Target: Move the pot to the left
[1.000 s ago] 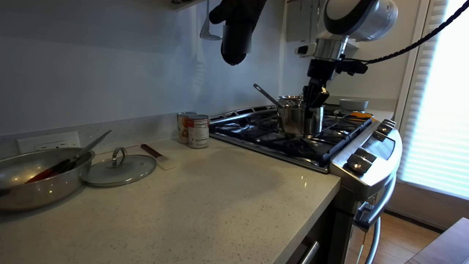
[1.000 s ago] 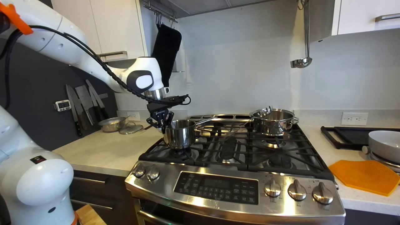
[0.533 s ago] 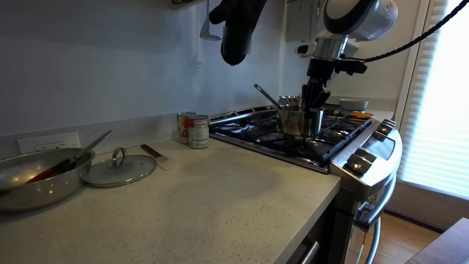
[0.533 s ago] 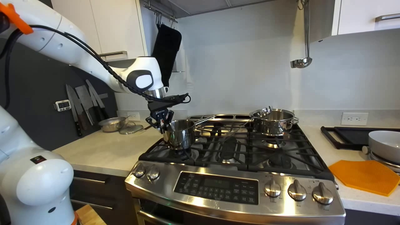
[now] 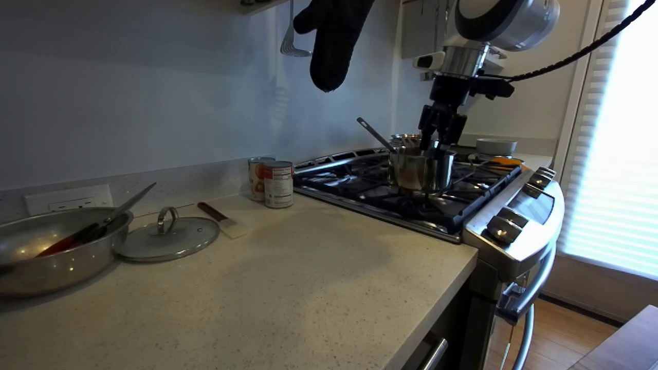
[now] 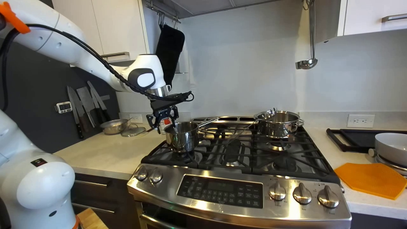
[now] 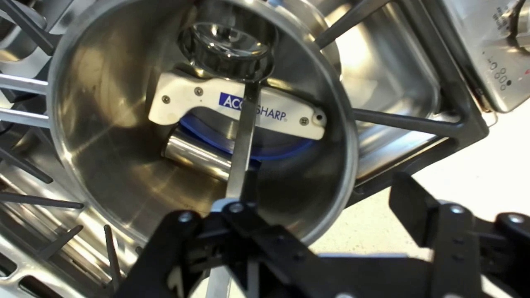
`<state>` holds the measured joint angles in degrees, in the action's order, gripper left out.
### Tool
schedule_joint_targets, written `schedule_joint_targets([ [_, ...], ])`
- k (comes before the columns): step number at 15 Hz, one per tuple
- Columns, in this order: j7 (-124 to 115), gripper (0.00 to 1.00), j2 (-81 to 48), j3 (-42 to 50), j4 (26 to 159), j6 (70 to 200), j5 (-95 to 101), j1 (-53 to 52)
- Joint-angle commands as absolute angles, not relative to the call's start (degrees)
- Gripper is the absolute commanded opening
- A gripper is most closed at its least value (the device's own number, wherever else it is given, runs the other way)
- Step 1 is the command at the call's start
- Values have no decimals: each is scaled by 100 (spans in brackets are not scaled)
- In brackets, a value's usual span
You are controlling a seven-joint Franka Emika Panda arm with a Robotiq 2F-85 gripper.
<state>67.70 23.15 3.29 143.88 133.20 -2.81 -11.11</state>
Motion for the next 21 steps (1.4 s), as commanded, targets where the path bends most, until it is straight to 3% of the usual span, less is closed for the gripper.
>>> schedule_joint_targets([
  [1,6824,100,2723,353,14343,12819,-319,-1074],
  [10,5260,100,3961,653,13861,10683,-1034,-723],
  [16,3657,100,4759,453,14033,10989,-538,-247],
  [21,3940,100,4463,684,13792,10791,-649,-569],
])
